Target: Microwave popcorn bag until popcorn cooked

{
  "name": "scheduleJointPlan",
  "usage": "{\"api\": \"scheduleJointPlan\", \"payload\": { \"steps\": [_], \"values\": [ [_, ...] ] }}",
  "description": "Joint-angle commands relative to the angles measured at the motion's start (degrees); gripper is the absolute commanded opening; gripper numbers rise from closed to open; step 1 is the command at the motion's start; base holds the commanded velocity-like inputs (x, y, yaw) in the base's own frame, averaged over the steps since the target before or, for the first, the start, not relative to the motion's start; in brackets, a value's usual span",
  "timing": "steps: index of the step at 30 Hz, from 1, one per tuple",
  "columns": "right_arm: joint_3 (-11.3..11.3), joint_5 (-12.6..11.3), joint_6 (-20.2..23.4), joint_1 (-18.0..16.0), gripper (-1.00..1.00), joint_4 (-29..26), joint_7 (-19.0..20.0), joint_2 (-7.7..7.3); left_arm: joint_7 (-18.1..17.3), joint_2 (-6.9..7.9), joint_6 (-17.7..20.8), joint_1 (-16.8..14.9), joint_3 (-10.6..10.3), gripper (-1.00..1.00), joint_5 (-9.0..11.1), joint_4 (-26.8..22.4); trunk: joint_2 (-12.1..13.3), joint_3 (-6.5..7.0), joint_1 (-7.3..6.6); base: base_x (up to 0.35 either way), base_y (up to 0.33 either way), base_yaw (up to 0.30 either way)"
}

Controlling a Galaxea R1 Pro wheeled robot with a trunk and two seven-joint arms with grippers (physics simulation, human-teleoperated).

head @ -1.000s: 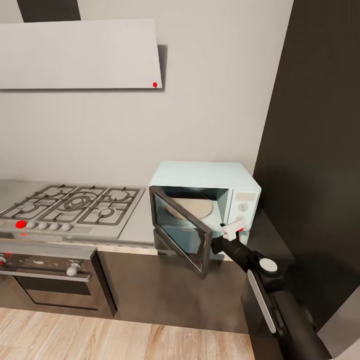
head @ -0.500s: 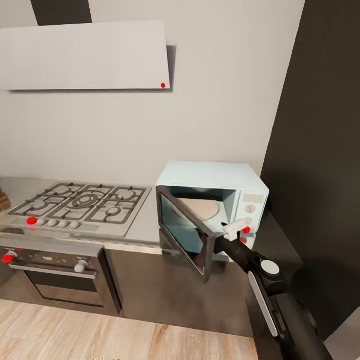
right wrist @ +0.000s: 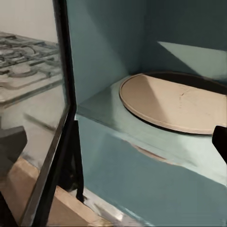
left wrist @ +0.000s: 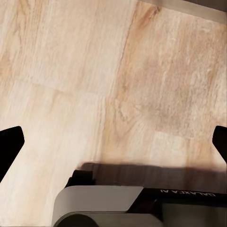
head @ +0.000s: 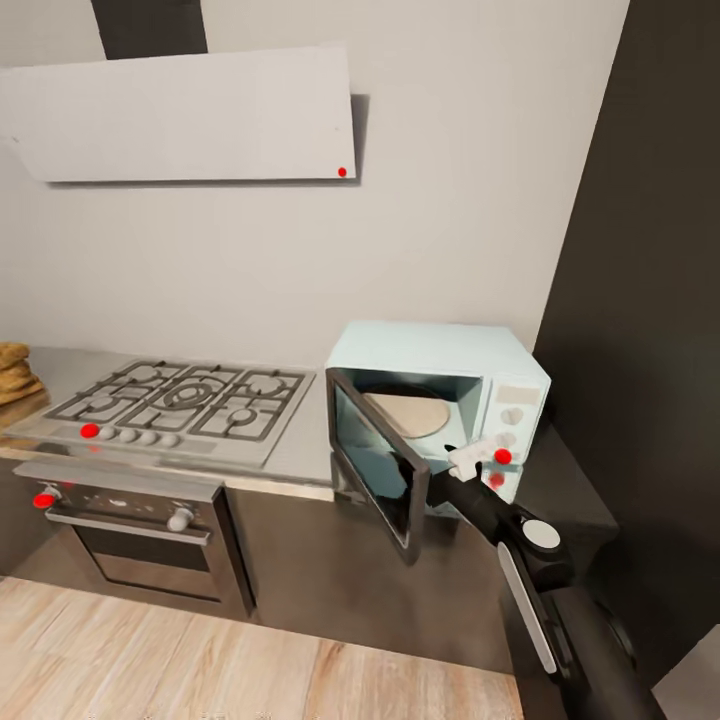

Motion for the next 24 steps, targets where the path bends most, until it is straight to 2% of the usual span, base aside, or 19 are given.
{"api": "scheduleJointPlan", "payload": {
  "steps": [1, 4, 11, 16, 24],
  "values": [
    [0.0, 0.2, 0.3, 0.0, 1.00, -0.1, 0.2, 0.01, -0.1, -0.04, -0.2, 0.0, 0.3, 1.00, 0.1, 0.0, 0.0, -0.07, -0.03, -0.313, 0.000, 0.005],
    [0.0, 0.2, 0.3, 0.0, 1.00, -0.1, 0.1, -0.01, -0.1, -0.07, -0.2, 0.0, 0.3, 1.00, 0.1, 0.0, 0.0, -0.07, -0.03, -0.314, -0.011, 0.001],
    [-0.1, 0.2, 0.3, 0.0, 1.00, -0.1, 0.0, 0.01, -0.1, 0.01, -0.2, 0.0, 0.3, 1.00, 0.1, 0.0, 0.0, -0.07, -0.03, -0.057, -0.015, 0.000],
    [-0.1, 0.2, 0.3, 0.0, 1.00, -0.1, 0.0, 0.04, -0.1, 0.00, -0.2, 0.0, 0.3, 1.00, 0.2, 0.0, 0.0, -0.07, -0.03, -0.189, -0.113, 0.000],
    [0.0, 0.2, 0.6, 0.0, 1.00, -0.1, -1.3, 0.02, -0.1, 0.01, -0.2, 0.0, 0.3, 1.00, 0.2, 0.0, 0.0, -0.07, -0.03, -0.008, -0.004, 0.222]
  ]
}}
